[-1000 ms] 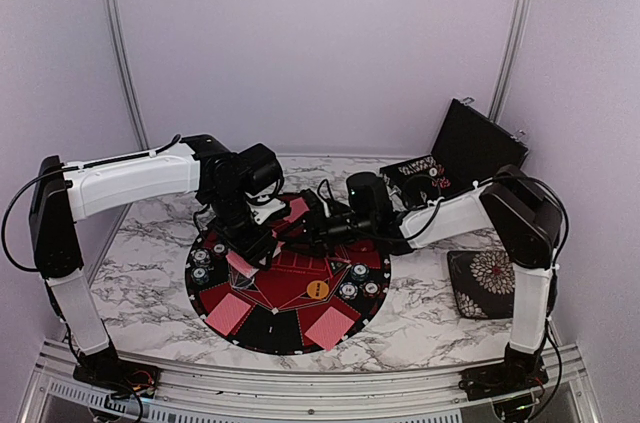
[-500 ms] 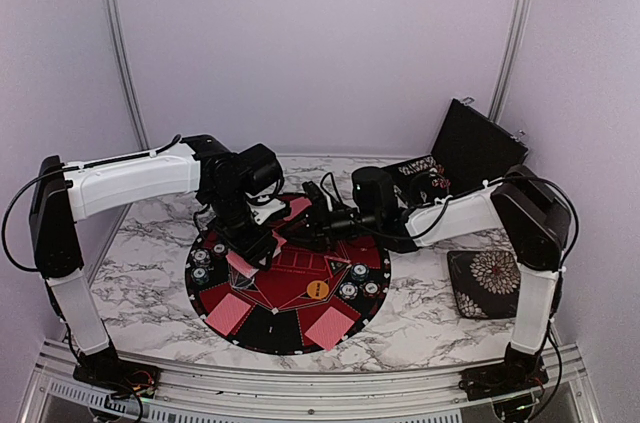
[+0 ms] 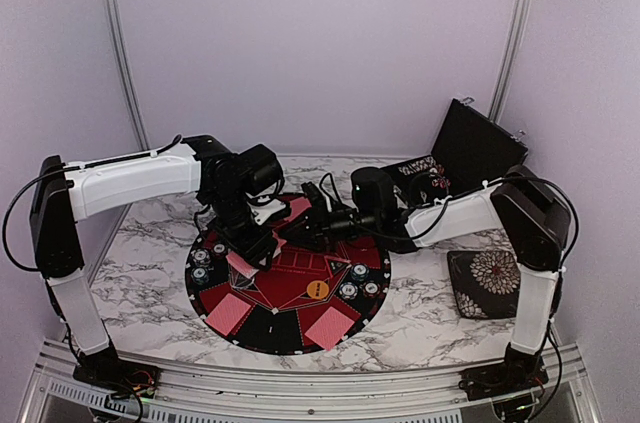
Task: Distribute texas hold em gaming equipment
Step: Pick up the poker card from the face-down deck piles.
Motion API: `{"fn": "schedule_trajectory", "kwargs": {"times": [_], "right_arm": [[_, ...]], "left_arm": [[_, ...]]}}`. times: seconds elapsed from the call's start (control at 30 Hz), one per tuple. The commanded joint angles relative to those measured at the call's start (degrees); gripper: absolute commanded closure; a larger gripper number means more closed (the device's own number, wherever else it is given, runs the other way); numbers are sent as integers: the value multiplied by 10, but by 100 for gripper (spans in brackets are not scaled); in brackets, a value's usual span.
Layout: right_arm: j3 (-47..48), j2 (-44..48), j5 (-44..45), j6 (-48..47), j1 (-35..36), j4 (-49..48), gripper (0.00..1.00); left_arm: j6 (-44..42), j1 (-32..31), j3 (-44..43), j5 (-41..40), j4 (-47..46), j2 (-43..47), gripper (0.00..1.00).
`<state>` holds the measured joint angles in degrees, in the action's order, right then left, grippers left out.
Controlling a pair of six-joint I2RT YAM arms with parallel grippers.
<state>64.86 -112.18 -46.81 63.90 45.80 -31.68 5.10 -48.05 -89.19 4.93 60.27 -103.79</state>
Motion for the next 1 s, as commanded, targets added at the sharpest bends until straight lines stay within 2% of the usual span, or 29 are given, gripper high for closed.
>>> {"fn": "schedule_trajectory", "kwargs": {"times": [0.0, 0.57, 0.97], "right_arm": [[2, -6, 1, 2, 4, -16, 78], [22, -23, -5, -1, 8, -7, 84], [17, -10, 9, -3, 1, -1, 94]], "left_arm": [[-4, 0, -6, -1, 2, -4, 54], [-5, 4, -4, -2, 0, -5, 54], [-6, 4, 6, 0, -3, -1, 55]]}}
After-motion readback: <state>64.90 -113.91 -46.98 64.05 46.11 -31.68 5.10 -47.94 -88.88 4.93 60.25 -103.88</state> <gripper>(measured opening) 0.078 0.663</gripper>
